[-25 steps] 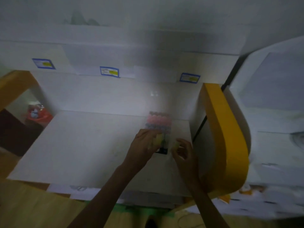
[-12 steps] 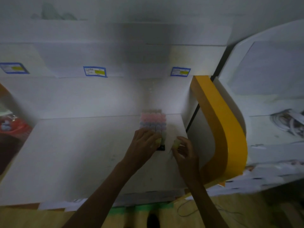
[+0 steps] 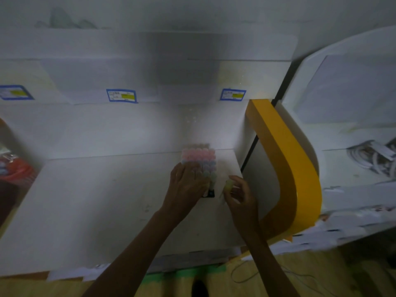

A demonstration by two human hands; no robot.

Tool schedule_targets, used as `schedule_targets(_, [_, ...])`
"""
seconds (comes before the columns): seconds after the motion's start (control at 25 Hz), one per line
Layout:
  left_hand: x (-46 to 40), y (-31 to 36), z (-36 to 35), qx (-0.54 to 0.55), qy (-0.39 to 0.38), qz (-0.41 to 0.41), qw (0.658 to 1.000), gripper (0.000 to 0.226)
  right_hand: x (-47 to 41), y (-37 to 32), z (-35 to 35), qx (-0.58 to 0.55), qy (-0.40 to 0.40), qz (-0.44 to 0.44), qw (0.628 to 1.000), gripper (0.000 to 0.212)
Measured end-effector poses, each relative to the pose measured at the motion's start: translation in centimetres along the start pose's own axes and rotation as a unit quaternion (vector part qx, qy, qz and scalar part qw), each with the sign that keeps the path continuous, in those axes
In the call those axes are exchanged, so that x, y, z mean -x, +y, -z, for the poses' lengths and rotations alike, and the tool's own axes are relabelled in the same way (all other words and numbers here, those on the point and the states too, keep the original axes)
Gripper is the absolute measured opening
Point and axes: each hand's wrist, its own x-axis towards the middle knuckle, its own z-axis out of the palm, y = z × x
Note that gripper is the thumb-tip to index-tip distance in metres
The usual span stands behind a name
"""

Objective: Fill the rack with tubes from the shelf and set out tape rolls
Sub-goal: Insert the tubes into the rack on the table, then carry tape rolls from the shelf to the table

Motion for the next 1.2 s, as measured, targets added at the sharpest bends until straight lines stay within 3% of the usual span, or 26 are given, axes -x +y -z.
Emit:
schedule_targets(0.24, [1.1,-0.6,-0.8,-0.024,-0.044,0.02,0.999,0.042,-0.4,0.6,-0.7,0.015,-0.006,0.009,1.0,0.033])
schedule_targets(0.4, [1.8,-0.8,0.4,0.011,-0.067,0.027,0.997,0.042,-0.7,0.8,-1.5,0.027,-0.016,0.029,0.999,0.026])
schedule_targets(0.52, [2.3,-0.4,2.2,0.046,-0.07,0.044,0.996,0.07,-0.8,2.1,-2.4,0.049,-0.005,0.016,0.999,0.028])
schedule_targets(0.64, [3.4,-1.4,3.7,-0.013,-0.089,0.073,0.993,0.087,-1.0,2.3,-3.0,0.063,-0.005,0.038,0.997,0.029])
schedule_targets(0.76, [4.5,-2.7,4.7,-0.042,-0.112,0.105,0.987,0.086,-1.0,2.0,-3.2,0.097,-0.024,0.1,0.99,0.027])
schedule_targets(1.2, [6.1,-3.9,5.0,-0.027,-0.145,0.142,0.979,0.08,-0.5,1.9,-3.3,0.154,-0.047,0.07,0.984,0.016])
